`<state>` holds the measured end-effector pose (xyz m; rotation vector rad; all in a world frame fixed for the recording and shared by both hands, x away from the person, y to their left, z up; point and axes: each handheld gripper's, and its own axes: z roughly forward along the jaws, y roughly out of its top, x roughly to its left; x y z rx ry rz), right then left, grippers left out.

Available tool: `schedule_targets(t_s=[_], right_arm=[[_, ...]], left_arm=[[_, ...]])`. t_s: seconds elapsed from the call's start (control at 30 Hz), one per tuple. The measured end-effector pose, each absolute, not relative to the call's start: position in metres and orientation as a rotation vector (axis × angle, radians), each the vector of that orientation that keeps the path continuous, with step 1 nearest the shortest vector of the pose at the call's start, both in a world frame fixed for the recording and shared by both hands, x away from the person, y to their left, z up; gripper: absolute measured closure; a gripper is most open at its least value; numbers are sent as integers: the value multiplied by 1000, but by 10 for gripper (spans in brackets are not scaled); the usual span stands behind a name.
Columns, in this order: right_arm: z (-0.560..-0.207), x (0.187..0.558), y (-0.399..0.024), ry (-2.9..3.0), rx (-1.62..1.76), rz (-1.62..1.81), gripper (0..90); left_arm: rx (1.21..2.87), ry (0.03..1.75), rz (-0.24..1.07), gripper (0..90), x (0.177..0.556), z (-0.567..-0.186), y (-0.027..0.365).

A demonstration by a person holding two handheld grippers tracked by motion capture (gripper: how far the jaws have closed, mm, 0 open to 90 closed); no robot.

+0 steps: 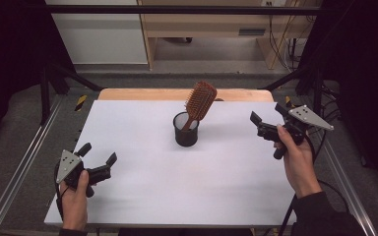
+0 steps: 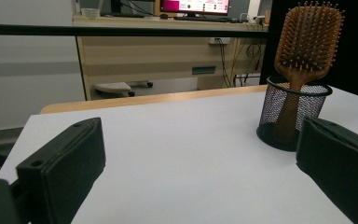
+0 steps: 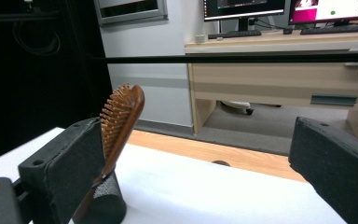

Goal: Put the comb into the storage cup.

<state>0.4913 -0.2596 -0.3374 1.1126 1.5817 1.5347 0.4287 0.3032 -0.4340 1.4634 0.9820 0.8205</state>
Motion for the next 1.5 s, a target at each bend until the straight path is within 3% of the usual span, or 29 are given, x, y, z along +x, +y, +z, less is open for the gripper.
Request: schedule_targets(t_s=[0.73,1.5], right_arm=[[-358,463,-277,1564,1124,1549,38],[-408,431,-308,1522,1210,1523,27]], left_arm=[[1444,982,823,21,424,-438,311],[1404,984,820,27,412,-441,322]])
